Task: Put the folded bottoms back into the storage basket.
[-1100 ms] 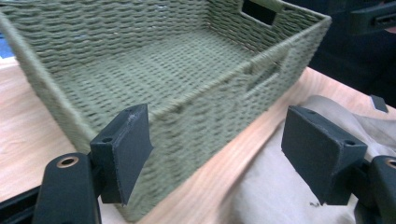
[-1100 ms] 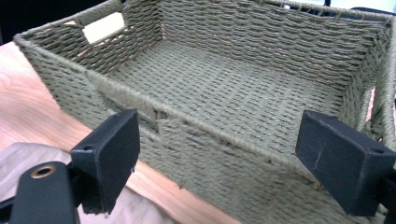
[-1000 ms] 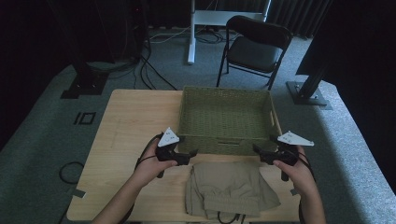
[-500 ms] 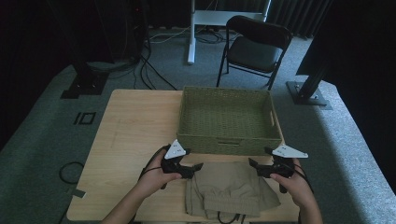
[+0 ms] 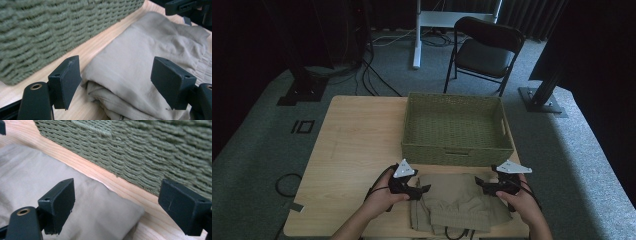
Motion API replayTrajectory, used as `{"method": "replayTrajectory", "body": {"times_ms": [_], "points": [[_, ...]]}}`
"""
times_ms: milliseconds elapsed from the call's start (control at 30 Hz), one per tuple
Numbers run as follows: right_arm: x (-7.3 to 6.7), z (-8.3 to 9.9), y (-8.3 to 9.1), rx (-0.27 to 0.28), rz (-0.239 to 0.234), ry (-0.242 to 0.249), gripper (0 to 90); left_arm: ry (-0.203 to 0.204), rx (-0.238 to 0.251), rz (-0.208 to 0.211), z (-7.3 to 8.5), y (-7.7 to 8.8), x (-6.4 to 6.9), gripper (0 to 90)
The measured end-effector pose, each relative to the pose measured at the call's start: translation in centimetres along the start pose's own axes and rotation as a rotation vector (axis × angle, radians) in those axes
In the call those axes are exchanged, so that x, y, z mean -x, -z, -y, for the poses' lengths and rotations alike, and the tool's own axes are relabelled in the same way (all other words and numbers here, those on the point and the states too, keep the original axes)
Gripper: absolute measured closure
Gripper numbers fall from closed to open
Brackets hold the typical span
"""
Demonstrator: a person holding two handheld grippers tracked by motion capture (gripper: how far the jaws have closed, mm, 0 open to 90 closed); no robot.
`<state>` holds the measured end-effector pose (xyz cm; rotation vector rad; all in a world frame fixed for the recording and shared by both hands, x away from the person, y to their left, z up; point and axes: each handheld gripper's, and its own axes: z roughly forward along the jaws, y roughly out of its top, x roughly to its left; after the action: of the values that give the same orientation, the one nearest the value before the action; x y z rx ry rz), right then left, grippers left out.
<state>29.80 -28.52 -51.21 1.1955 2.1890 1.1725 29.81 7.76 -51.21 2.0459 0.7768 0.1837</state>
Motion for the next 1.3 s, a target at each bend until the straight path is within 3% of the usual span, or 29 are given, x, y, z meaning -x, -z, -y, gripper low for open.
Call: {"method": "replayTrajectory", "body": {"times_ms": [100, 300, 600, 833, 1100, 1300], "points": [[0.2, 0.5, -0.2, 0.015, 0.001, -0.068, 13.3, 0.017, -0.027, -0.013, 0.6, -0.6, 0.1, 25.0], [0.1, 1.6, -0.6, -0.015, 0.014, -0.093, 13.3, 0.028, -0.069, -0.033, 1.5, -1.4, 0.3, 25.0], [-0.4, 3.2, -1.3, -0.088, 0.033, -0.083, 13.3, 0.055, -0.115, -0.063, 2.4, -2.2, 0.2, 21.5], [-0.5, 3.9, -1.5, -0.128, 0.051, -0.081, 14.2, 0.077, -0.115, -0.063, 2.7, -2.8, 0.2, 18.9], [-0.7, 3.8, -1.8, -0.152, 0.058, -0.05, 15.0, 0.038, -0.095, -0.078, 2.7, -3.4, 0.6, 18.8], [-1.1, 3.8, -2.0, -0.15, 0.08, -0.033, 16.7, 0.051, -0.091, -0.11, 2.5, -3.9, 1.0, 18.9]]}}
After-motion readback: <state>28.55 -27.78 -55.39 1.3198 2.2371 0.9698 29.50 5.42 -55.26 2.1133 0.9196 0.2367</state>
